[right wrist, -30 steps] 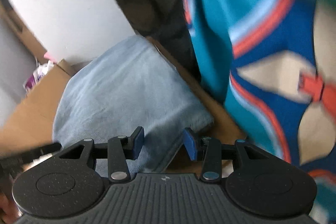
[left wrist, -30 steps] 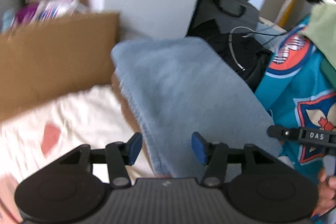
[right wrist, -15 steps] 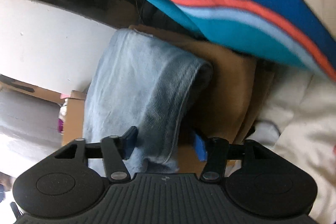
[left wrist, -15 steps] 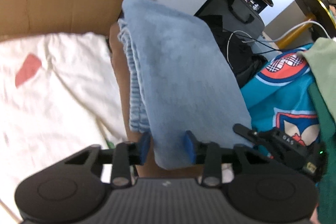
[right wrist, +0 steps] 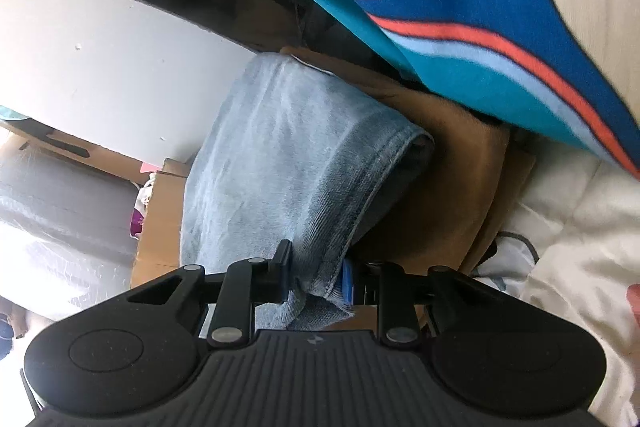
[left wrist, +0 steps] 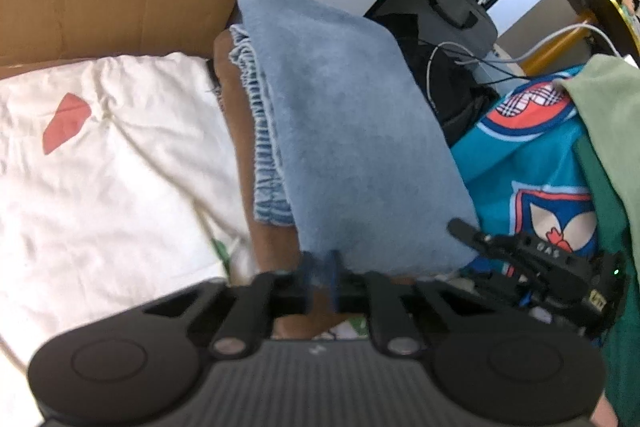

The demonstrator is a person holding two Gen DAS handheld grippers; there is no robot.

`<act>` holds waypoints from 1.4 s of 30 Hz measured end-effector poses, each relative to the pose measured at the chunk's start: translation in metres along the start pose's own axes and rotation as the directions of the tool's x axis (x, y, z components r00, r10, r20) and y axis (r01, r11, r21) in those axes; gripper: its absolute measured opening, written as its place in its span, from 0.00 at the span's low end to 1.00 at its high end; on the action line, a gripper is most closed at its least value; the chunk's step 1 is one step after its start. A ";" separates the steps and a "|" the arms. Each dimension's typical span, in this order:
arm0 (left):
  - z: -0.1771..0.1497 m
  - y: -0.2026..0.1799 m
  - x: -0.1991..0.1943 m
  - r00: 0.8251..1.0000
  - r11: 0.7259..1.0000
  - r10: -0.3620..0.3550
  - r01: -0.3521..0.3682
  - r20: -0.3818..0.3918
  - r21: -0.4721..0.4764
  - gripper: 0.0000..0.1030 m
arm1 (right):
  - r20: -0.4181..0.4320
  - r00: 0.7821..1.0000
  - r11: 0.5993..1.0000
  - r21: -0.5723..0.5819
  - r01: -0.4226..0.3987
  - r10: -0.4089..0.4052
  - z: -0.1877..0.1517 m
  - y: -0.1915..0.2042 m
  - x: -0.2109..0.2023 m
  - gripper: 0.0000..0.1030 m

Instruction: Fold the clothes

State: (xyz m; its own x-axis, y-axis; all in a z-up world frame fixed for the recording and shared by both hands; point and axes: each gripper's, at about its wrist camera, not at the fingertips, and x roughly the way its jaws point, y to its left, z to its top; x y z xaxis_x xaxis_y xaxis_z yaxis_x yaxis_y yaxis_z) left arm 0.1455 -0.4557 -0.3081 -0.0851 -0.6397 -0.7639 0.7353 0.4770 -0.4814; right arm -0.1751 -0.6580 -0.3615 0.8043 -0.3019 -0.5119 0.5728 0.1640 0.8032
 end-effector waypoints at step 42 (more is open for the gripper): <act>0.026 0.005 -0.134 0.962 0.961 0.270 -0.267 -0.038 0.069 0.95 | -0.062 0.963 0.843 -0.500 0.199 -0.264 -0.038 0.148 -0.021 0.93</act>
State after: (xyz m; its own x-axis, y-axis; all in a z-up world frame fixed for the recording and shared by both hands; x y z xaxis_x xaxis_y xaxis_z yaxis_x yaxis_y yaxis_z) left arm 0.1784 -0.3827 -0.1969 0.0912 -0.4641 -0.8811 0.7763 0.5873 -0.2290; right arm -0.1016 -0.5920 -0.2433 0.6330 -0.2757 -0.7234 0.7218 0.5478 0.4230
